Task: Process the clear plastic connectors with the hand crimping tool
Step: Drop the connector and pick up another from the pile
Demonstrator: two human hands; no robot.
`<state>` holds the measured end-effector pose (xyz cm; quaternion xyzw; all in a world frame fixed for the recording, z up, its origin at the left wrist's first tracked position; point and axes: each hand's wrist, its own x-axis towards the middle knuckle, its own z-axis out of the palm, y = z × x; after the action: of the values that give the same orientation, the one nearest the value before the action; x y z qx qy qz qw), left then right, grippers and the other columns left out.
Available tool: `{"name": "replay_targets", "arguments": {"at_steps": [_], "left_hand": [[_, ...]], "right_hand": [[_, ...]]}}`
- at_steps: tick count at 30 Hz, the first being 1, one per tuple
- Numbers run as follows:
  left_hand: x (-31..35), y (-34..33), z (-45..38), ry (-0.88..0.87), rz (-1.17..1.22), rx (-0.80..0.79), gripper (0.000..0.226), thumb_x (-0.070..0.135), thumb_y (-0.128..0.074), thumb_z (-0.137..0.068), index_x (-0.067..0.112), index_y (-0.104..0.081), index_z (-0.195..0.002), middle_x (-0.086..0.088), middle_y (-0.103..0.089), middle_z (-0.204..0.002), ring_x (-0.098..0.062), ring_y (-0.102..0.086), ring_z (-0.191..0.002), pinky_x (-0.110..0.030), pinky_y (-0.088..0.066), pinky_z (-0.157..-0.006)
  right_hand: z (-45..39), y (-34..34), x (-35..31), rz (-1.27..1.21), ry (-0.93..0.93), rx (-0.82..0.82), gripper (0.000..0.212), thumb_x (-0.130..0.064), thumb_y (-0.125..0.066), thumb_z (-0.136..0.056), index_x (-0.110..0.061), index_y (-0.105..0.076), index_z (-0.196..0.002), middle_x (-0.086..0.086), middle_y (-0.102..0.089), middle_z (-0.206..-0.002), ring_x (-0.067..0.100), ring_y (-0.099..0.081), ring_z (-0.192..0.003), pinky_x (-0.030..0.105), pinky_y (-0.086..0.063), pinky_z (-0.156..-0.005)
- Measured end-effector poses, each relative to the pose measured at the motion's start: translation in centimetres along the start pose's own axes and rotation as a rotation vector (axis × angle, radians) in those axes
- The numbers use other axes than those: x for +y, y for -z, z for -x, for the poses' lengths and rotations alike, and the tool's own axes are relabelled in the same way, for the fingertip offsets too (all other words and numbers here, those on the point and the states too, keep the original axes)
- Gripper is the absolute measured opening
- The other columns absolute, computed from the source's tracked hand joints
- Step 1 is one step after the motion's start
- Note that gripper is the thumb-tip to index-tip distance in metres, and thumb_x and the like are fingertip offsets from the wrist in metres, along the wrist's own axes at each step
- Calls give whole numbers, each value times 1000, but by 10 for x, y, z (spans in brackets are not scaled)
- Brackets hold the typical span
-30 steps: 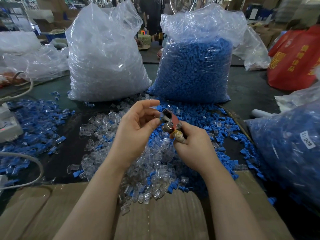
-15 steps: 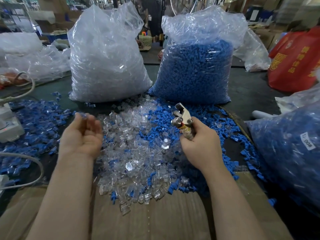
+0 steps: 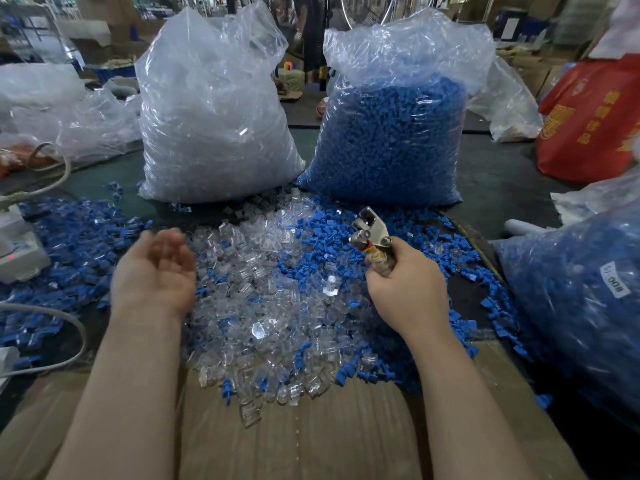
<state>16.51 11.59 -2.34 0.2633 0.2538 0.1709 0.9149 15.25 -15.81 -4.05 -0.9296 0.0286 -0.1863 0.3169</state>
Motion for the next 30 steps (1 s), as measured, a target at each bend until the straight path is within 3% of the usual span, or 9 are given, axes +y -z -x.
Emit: {"name": "replay_targets", "arguments": {"at_steps": [2, 7, 9, 10, 12, 15, 19, 25, 30], "left_hand": [[-12, -12, 11, -107, -466, -99, 9, 23, -64, -94, 16, -68, -98, 7, -71, -72, -3, -62, -64, -16, -50, -57], [-55, -24, 35, -537, -1441, -490, 8, 25, -67, -91, 32, -72, -90, 14, -70, -82, -4, -60, -65, -13, -49, -54], [-67, -25, 36, -701, -1738, -507, 9, 31, -64, -93, 35, -72, -96, 17, -68, -94, -3, -61, -78, -23, -50, -76], [-72, -24, 35, -766, -1857, -504, 12, 34, -62, -94, 37, -71, -102, 15, -65, -101, -6, -59, -94, -32, -44, -94], [-77, -23, 32, -815, -2034, -505, 21, 39, -58, -96, 43, -66, -114, 11, -59, -114, -14, -49, -114, -42, -27, -105], [-77, -21, 27, -773, -2138, -549, 32, 41, -54, -97, 49, -57, -128, 8, -52, -125, -17, -41, -119, -41, -23, -101], [-76, -23, 25, -683, -2173, -571, 32, 44, -55, -96, 51, -56, -128, 9, -49, -127, -19, -37, -122, -41, -22, -99], [-75, -25, 31, -705, -2097, -573, 8, 36, -62, -94, 44, -62, -96, 17, -53, -104, -14, -48, -113, -40, -19, -96], [-73, -24, 35, -763, -1970, -535, 13, 32, -68, -91, 42, -64, -83, 25, -56, -78, -3, -53, -87, -29, -11, -85]], "right_hand": [[0, 0, -1, 2, -10, -8, 15, -23, -60, -81, -30, -48, -76, -8, -53, -57, 7, -45, -52, 25, -23, -45], [1, 0, -1, 9, -11, -16, 18, -22, -58, -80, -30, -44, -72, -8, -52, -57, 6, -45, -52, 24, -22, -45], [1, 0, -1, 10, -11, -20, 19, -22, -58, -80, -29, -44, -70, -8, -53, -57, 6, -45, -52, 24, -22, -45], [1, 0, -1, 10, -11, -21, 19, -23, -59, -80, -29, -43, -70, -8, -53, -57, 7, -45, -52, 25, -22, -45], [2, 0, -2, 3, -7, -20, 20, -23, -59, -80, -29, -44, -70, -7, -52, -57, 7, -45, -52, 25, -22, -45], [2, 0, -2, -3, 8, -22, 16, -23, -60, -82, -28, -46, -74, -7, -53, -58, 8, -45, -53, 26, -22, -46], [2, -1, -2, 6, 11, -34, 11, -25, -60, -82, -29, -50, -79, -8, -54, -60, 7, -46, -54, 26, -23, -46], [2, -3, -2, 3, 9, -40, 16, -25, -59, -82, -29, -46, -73, -8, -54, -60, 8, -48, -56, 27, -26, -46], [2, -5, -1, -4, 14, -47, 10, -26, -59, -81, -28, -50, -78, -8, -56, -62, 8, -49, -57, 27, -28, -46]]}}
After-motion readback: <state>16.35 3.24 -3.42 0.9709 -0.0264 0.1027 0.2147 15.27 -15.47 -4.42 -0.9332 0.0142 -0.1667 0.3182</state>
